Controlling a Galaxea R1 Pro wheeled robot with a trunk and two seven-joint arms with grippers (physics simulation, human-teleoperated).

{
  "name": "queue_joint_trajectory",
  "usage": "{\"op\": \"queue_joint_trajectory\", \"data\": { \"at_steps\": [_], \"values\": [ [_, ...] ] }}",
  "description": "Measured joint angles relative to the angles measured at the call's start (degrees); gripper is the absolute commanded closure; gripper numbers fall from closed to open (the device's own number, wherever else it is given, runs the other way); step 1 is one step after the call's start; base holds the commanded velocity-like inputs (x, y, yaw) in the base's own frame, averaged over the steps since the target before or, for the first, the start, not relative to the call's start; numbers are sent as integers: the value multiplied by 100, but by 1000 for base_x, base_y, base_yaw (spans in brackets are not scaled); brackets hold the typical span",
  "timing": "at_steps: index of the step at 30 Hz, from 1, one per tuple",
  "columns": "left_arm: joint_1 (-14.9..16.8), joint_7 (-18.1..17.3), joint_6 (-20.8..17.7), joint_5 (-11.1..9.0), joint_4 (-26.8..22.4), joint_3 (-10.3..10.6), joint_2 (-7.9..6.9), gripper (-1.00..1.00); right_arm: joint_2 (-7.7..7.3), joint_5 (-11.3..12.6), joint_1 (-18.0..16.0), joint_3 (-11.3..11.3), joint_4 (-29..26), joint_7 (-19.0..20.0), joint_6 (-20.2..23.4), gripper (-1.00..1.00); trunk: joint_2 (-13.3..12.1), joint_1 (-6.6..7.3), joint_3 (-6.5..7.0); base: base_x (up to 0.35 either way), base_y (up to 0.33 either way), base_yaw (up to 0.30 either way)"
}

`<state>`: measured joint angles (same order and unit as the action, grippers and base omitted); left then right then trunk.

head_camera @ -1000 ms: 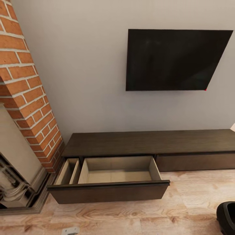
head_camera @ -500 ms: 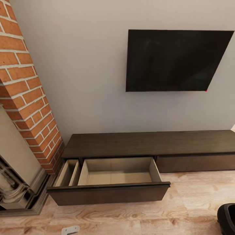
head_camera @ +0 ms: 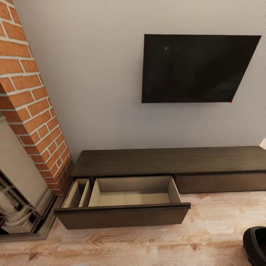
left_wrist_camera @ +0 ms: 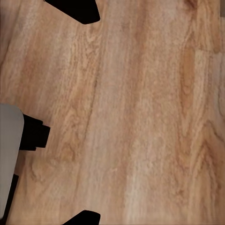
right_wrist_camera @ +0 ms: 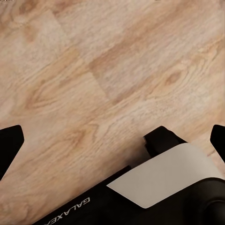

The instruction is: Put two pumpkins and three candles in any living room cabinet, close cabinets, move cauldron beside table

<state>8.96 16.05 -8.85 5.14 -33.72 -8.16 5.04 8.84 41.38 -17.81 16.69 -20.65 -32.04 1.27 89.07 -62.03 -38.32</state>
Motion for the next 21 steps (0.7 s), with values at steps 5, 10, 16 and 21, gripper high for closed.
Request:
{"op": "queue_joint_trajectory", "data": {
  "at_steps": [5,10,16,21],
  "values": [
    [0,-1,5,-3,0,-1,-2,-100,0,0,0,3,-1,2,0,-100,0,0,0,-1,-61,12],
    [-1,-1,7,-5,-1,-1,1,-100,8,0,-1,4,0,0,0,-100,0,0,0,0,-7,200],
    [-1,-1,8,-5,-1,-1,3,-100,9,0,-1,21,0,-3,0,-100,0,-2,0,-124,-1,274],
    [-1,-1,8,-5,-1,5,5,-100,9,0,0,123,0,-5,0,-100,0,-1,0,-104,0,285]
  ]
}}
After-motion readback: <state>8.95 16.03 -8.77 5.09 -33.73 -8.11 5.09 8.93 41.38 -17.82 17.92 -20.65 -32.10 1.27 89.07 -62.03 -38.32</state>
